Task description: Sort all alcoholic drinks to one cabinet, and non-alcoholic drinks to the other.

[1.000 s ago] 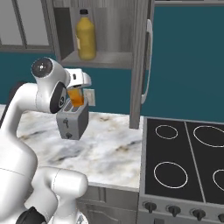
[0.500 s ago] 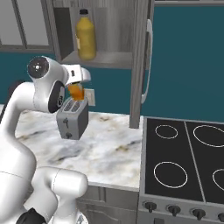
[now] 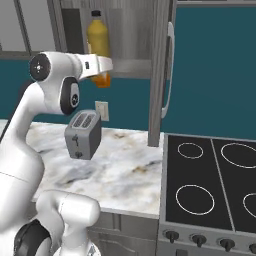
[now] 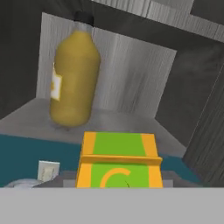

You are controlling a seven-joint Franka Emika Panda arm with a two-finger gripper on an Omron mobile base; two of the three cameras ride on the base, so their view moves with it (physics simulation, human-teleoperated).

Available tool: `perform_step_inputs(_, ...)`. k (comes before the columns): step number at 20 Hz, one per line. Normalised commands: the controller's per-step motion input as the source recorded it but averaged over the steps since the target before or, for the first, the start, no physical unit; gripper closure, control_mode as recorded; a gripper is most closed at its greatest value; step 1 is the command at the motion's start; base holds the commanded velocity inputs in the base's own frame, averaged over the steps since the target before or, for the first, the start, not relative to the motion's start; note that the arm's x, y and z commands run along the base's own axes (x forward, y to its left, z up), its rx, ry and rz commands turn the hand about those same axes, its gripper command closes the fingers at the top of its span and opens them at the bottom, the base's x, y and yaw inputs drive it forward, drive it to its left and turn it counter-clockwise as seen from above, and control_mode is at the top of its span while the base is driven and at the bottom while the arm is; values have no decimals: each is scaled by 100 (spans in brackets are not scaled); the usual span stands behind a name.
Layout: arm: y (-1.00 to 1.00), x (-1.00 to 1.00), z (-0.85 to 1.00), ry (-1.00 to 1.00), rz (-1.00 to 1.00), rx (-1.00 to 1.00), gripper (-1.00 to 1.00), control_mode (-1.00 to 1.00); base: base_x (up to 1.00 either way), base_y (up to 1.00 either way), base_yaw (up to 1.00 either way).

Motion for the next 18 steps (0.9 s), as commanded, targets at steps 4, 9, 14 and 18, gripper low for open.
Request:
perform_step_inputs(4,-42,33,34,-4,-15,5,100,-100,0,0,0)
perform_step_inputs(9,-22,49,0,0,-13,8,100,-100,0,0,0)
perform_step_inputs(14,-20,60,0,0,-6,11,100,-100,0,0,0)
perform_step_inputs(18,-27,58,0,0,0,12,100,-100,0,0,0)
